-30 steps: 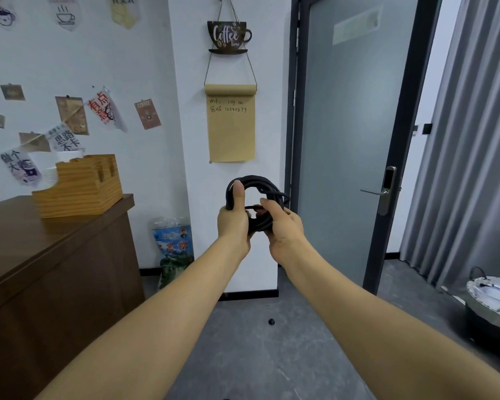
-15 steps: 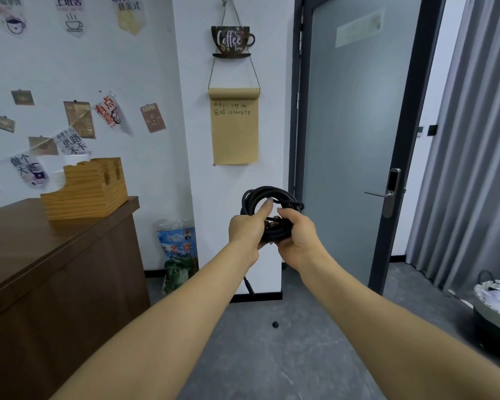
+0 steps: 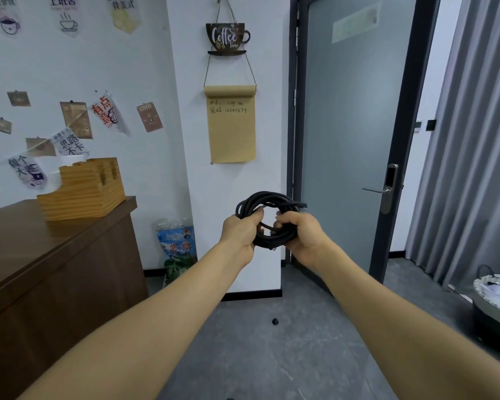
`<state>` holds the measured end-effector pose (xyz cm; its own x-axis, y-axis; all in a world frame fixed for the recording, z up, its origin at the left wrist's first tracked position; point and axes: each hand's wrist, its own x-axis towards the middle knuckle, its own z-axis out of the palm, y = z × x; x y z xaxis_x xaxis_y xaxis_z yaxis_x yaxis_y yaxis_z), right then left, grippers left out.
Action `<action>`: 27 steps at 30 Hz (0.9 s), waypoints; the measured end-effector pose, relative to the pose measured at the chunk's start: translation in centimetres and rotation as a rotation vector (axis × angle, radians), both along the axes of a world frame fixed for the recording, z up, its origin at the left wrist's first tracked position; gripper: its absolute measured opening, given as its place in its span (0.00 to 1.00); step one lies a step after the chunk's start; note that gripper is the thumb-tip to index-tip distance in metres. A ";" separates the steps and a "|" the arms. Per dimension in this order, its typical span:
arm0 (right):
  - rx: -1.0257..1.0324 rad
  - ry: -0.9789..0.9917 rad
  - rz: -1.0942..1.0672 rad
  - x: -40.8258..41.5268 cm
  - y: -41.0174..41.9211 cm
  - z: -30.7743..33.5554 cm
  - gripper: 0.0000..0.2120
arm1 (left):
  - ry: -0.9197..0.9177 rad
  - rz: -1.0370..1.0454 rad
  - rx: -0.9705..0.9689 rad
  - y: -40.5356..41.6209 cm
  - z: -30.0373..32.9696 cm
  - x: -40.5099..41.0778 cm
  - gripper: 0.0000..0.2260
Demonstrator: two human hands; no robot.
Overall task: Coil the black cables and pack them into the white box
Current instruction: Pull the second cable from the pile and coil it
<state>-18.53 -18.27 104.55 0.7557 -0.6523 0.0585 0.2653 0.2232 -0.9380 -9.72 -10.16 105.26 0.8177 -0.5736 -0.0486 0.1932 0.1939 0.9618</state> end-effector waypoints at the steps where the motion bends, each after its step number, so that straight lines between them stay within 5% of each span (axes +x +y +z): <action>1: -0.123 0.087 -0.030 -0.1 -0.1 0.1 0.03 | -0.004 0.029 0.000 0.1 -0.1 0.2 0.06; 4: -0.514 0.248 -0.295 -0.1 -0.1 -0.4 0.22 | -0.049 0.129 0.029 0.1 -0.5 1.2 0.08; 7: -0.972 0.134 -0.553 -0.2 1.7 0.5 0.06 | -0.083 0.193 0.061 -0.1 -0.7 1.9 0.07; 11: -1.346 0.453 -0.305 1.5 3.7 1.8 0.08 | -0.168 0.188 0.088 -0.2 -0.4 1.9 0.11; 15: -1.231 0.479 -0.190 2.0 3.8 2.4 0.10 | -0.195 0.197 0.064 0.1 -0.2 2.3 0.18; 23: -0.482 0.263 -0.097 1.7 3.8 2.5 0.14 | 0.022 0.066 0.049 1.4 -0.1 3.1 0.14; 27: -0.573 0.298 -0.003 1.3 3.9 3.0 0.16 | 0.052 0.054 0.059 1.6 -0.2 4.1 0.20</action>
